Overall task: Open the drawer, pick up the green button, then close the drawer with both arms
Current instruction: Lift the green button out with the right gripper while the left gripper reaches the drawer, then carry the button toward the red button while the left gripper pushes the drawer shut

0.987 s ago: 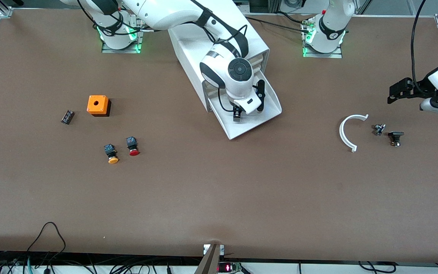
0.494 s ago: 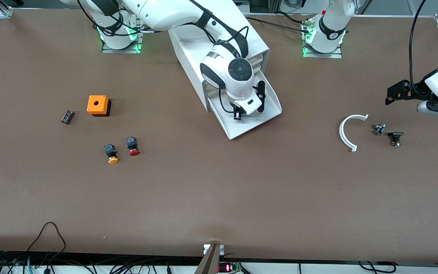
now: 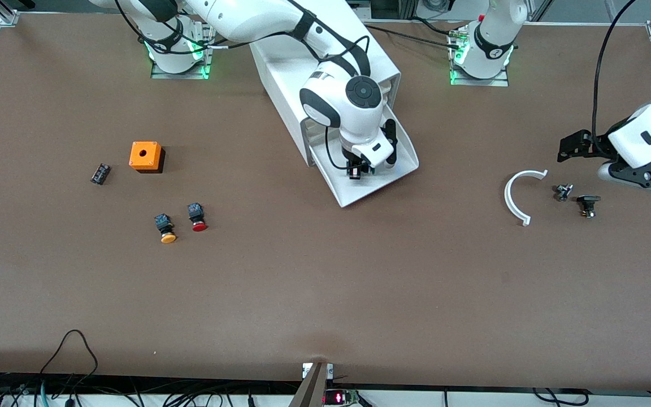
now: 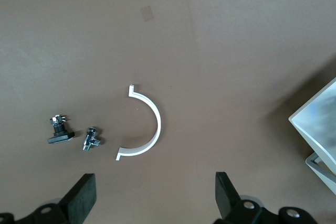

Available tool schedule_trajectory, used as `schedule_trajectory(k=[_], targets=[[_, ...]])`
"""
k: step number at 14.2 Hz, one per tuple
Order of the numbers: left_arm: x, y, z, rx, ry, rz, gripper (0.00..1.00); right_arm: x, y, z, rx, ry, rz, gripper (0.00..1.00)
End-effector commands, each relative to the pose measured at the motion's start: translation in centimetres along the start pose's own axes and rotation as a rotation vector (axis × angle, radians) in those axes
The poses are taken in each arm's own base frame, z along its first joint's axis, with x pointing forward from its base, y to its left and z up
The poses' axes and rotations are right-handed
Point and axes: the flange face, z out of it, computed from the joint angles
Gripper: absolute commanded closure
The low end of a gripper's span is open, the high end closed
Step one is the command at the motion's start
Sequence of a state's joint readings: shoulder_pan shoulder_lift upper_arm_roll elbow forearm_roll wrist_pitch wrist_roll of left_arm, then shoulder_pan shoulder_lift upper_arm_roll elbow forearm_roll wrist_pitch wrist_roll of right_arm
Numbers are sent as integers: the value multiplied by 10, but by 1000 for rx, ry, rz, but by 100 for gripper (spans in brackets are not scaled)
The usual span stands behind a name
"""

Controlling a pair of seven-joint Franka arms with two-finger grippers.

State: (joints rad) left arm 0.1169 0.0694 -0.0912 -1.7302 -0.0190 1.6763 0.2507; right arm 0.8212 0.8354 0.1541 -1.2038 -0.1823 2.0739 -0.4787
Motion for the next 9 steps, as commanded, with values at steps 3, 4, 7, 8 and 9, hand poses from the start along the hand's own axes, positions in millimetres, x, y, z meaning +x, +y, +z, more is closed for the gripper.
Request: schedule_trajectory(k=[3,4,7,8,9], targets=[[11,5,19,-37,-25,-71,0,-38,59,-66,-131,10,290,75],[17,14,26,-56,-24,-104,0,-59,83,-67,-156,-4,363,75],[47,73,69,-46,-11,-224,0,-136,129,-38,-90,-66,573,75],[57,91,96,-51,-5,-278,0,-164,142,-26,-34,-72,644,75],[69,113,123,-52,16,-321,0,-192,155,-17,-1,-83,702,75]])
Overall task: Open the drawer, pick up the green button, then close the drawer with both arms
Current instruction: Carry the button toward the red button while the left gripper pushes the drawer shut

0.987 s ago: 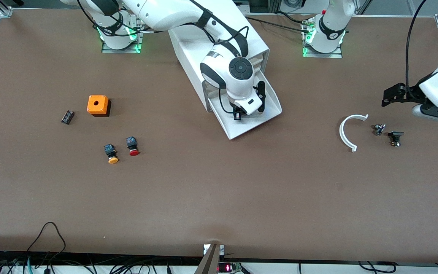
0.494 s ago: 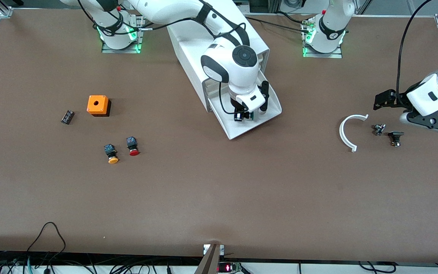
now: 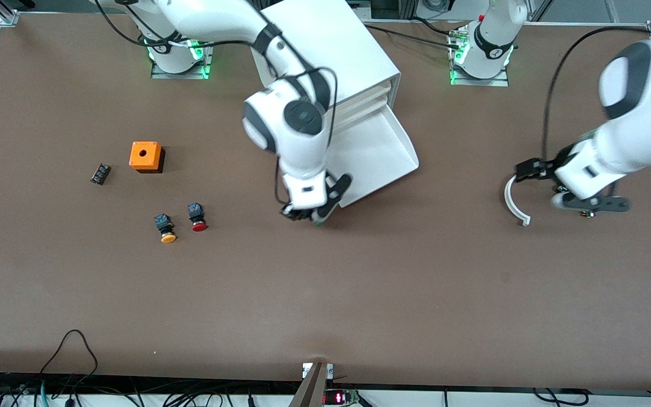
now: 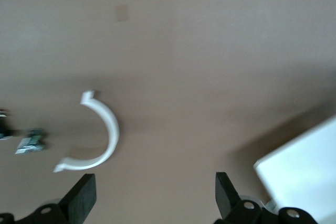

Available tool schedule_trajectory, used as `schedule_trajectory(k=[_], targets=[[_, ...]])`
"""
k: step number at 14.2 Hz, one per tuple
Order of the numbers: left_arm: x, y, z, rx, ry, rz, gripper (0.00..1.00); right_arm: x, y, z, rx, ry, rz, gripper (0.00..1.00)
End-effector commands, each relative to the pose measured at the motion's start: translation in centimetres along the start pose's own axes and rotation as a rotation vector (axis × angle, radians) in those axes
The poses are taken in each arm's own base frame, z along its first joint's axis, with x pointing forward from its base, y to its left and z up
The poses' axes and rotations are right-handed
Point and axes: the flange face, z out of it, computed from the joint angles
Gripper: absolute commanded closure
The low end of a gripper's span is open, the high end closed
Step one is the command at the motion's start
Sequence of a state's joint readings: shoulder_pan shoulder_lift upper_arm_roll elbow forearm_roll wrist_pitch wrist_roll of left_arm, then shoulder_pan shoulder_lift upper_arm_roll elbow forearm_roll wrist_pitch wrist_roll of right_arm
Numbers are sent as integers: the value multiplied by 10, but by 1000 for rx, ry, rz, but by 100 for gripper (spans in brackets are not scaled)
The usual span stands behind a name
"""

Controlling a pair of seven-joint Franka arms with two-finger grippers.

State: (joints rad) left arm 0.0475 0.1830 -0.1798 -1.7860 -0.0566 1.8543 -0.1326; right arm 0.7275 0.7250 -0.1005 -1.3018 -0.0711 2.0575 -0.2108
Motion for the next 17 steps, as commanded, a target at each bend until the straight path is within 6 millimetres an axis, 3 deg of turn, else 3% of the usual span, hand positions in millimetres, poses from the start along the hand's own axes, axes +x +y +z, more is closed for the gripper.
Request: schedule_trajectory(k=[1,3,6,8,13,14,15,17], targets=[[13,51,76,-18,29,-131,0,-45,54,23,77,-55,152,75],[16,87,120,-37,67,-155,0,-70,96,45,89,-91,222,75],[2,115,179,-63,115,-221,0,-106,133,83,100,-140,357,75],[-13,143,211,-73,117,-260,0,-122,135,107,96,-137,433,75],[-60,187,245,-48,37,-253,0,-130,125,135,90,-169,612,73],[-75,202,246,-49,19,-223,0,-130,125,134,91,-169,616,47],[-89,213,246,-44,-1,-204,0,-128,126,128,108,-159,652,0],[-111,233,245,-28,-44,-177,0,-121,130,106,152,-128,736,0]])
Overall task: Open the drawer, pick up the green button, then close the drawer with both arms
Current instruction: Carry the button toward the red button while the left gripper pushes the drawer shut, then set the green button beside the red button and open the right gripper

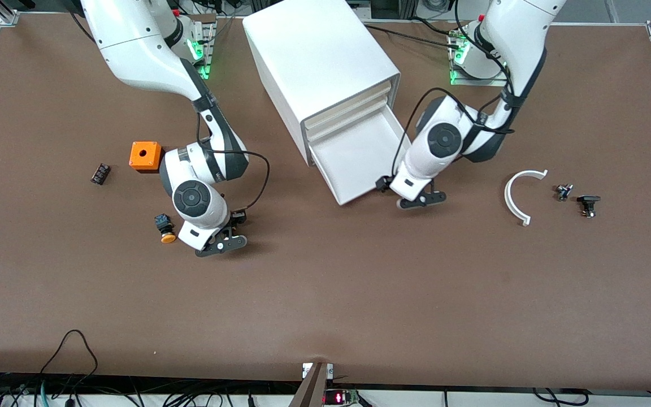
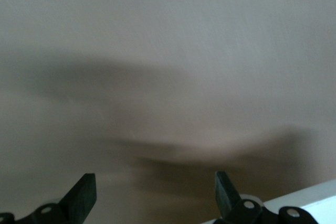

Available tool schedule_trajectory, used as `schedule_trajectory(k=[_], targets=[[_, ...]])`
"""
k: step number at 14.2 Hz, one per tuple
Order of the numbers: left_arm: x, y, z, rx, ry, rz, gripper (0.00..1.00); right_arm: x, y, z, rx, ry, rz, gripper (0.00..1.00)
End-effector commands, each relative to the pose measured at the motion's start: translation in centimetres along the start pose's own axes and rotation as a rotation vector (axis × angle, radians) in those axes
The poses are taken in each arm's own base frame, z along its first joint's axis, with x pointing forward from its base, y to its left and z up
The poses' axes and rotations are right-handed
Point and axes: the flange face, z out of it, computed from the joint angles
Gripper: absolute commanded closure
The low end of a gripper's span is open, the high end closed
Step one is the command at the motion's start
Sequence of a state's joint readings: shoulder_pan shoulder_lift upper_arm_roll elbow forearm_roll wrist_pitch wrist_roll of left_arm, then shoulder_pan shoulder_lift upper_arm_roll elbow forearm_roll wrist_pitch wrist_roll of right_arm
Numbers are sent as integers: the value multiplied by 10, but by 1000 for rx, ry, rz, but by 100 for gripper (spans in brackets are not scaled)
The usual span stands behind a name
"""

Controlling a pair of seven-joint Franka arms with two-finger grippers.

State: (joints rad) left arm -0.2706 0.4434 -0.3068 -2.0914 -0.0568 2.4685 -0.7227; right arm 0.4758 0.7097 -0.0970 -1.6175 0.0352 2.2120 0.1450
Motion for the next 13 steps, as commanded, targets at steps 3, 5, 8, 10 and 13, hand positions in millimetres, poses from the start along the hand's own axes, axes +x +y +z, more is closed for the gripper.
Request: schedule_trajectory(k=[3,5,8,10,13], targets=[[-77,28,-1,38,-92,80,0,-1,1,-69,68,50,88,0],[-101,35,6,36,-128,97,0,-4,7,-98,72,54,117,0],[-118,40,1,64,-164,139,0,-3,40,-151,82,16,164,0],[-118,39,-1,68,-166,139,0,-10,60,-188,87,-9,188,0],[-82,28,-24,30,-116,89,0,-33,113,-248,111,28,275,0]])
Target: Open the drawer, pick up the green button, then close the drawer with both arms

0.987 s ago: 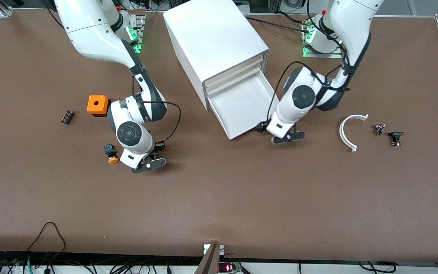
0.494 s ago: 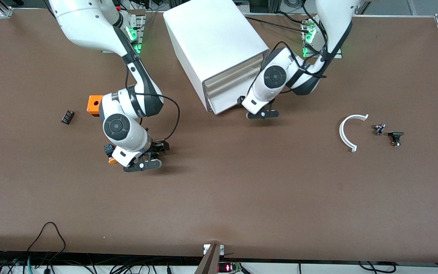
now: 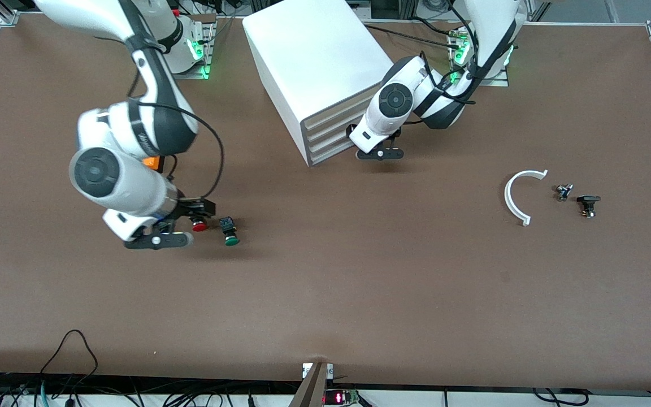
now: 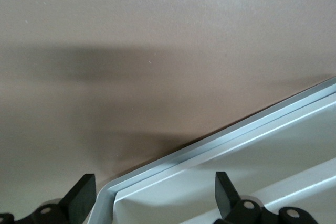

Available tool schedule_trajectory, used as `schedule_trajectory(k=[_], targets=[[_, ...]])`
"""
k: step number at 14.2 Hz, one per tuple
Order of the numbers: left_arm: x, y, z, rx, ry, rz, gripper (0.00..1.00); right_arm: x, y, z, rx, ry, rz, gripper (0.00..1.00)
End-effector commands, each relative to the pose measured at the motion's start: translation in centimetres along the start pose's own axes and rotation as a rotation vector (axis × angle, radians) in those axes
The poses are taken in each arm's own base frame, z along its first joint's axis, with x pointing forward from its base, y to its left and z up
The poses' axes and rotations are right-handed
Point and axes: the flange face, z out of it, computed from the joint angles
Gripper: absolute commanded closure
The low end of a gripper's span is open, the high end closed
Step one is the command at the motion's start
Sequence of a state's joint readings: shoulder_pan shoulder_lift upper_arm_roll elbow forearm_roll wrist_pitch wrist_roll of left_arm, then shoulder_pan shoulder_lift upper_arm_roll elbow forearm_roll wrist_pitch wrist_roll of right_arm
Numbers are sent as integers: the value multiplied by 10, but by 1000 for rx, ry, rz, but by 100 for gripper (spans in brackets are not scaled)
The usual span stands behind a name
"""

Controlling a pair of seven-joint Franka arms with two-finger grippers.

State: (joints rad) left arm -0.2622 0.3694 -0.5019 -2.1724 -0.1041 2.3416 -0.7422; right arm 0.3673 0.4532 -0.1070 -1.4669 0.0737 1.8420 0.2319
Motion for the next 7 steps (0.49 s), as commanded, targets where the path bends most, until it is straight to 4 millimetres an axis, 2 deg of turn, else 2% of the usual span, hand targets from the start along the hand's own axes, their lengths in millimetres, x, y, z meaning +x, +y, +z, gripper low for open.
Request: schedule_trajectory(k=[1,2,3,5,6,7], targets=[[38,-39,-56,-57,74,-91,0,-19,47,-62,47,9,81,0],[67,-71,-90,-97,131,-172,0,-26,65,-84,62,22,97,0],[92,-98,-133,-146,199,-240,0,-32,81,-100,68,28,115,0],[109,-127,-172,-175,271,-289,0,-44,124,-118,61,35,165,0],[111,-142,-207,-189,331,-308,0,-48,145,-123,24,37,178,0],[113,-166,-234,-175,367,-298,0,-53,157,-128,-9,34,180,0]])
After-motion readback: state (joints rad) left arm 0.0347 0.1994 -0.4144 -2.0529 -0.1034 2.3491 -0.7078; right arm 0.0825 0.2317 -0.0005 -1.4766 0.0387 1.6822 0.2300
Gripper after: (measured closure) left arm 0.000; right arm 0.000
